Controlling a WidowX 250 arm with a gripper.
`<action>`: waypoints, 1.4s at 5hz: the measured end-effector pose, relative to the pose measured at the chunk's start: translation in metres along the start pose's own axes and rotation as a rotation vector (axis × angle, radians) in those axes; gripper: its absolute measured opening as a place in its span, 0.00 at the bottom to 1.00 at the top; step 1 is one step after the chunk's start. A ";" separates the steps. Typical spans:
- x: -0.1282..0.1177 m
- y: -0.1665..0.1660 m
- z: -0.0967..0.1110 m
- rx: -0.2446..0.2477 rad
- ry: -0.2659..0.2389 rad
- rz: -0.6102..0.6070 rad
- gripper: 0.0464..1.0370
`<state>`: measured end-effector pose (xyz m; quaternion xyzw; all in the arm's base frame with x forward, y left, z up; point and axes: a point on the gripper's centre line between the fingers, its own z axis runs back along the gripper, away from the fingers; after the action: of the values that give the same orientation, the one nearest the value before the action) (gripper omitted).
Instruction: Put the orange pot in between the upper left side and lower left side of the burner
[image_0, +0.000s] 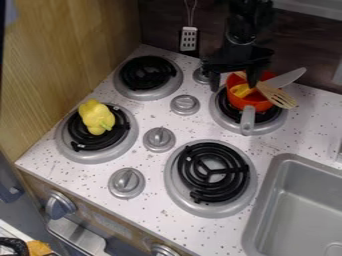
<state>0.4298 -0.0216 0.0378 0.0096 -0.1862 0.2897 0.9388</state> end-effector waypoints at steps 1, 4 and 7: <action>-0.003 0.004 -0.013 -0.003 0.027 0.003 0.96; -0.003 -0.001 -0.030 -0.025 0.073 0.008 0.96; -0.018 0.005 -0.040 0.032 0.169 0.014 0.96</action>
<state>0.4271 -0.0218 -0.0062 -0.0011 -0.1015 0.2991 0.9488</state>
